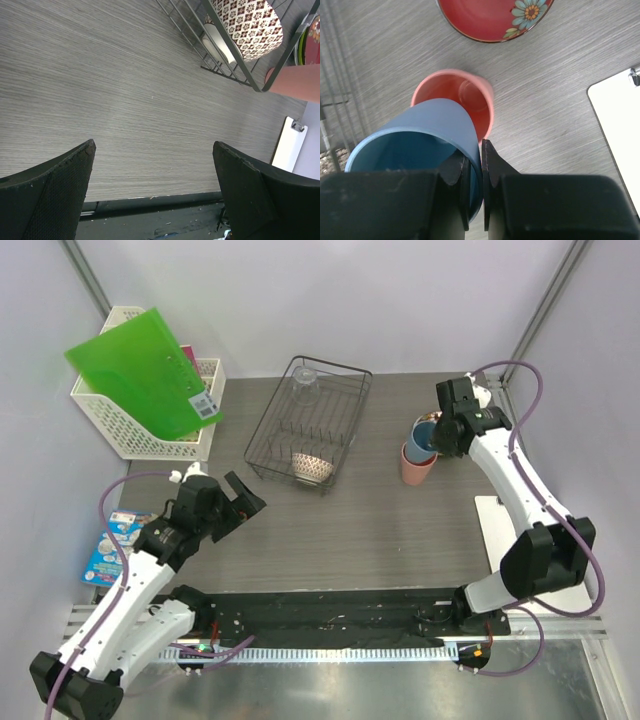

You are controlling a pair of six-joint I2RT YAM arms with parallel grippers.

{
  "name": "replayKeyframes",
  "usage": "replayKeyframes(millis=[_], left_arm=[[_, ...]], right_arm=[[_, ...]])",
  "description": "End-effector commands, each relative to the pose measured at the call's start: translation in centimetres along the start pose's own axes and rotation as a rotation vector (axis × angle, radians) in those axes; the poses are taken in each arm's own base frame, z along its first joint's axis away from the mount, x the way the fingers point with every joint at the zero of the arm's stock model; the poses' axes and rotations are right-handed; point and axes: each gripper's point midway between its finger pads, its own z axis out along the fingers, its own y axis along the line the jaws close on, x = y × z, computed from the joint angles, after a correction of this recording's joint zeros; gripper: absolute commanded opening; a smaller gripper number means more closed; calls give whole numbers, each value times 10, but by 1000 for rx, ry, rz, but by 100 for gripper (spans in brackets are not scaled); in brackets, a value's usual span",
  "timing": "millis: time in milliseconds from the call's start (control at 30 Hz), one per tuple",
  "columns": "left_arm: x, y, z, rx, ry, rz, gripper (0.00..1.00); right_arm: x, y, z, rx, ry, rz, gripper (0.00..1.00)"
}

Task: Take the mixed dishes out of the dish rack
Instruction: Place the cup at the center of the board.

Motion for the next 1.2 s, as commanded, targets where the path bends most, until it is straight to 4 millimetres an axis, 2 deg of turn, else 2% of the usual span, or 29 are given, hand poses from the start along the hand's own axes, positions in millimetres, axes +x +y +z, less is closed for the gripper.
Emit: replayKeyframes(millis=[0,233,300,500,700,800,833,900,933,967,1033,1100,1133,1167], left_arm=[[-4,0,3,1,-22,9,99],[-2,2,9,-13,-7,15,98],[-1,2,11,-18,2,20,98],[1,-1,14,-8,16,28,98],[0,-3,13,0,13,27,99],[-4,-3,10,-2,-4,34,98],[-6,-5,9,3,-10,45,99],[-10,-8,8,4,-24,54,99],[-17,-12,5,13,-45,63,99],[-19,-14,6,10,-49,71,99],[-30,-26,3,33,-75,79,99],[-36,-34,6,42,-84,99,100],[-45,-46,5,70,-107,102,100],[-50,-51,6,79,-120,120,100]], right_arm=[[-13,-4,14,21,-32,11,1],[-7,-3,31,32,2,0,2],[-7,-3,32,30,5,-7,13],[-16,-2,20,13,-27,-11,29],[-24,3,6,-17,-44,3,32],[-36,16,-17,-117,-87,39,32],[-45,31,-35,-221,-131,59,33],[-48,48,-55,-350,-161,68,33],[-56,70,-85,-518,-205,64,34],[-49,81,-93,-584,-204,50,36],[-54,103,-122,-737,-265,32,38],[-37,119,-146,-852,-276,-13,41],[-39,126,-157,-898,-311,-20,41],[-31,128,-162,-925,-313,-33,43]])
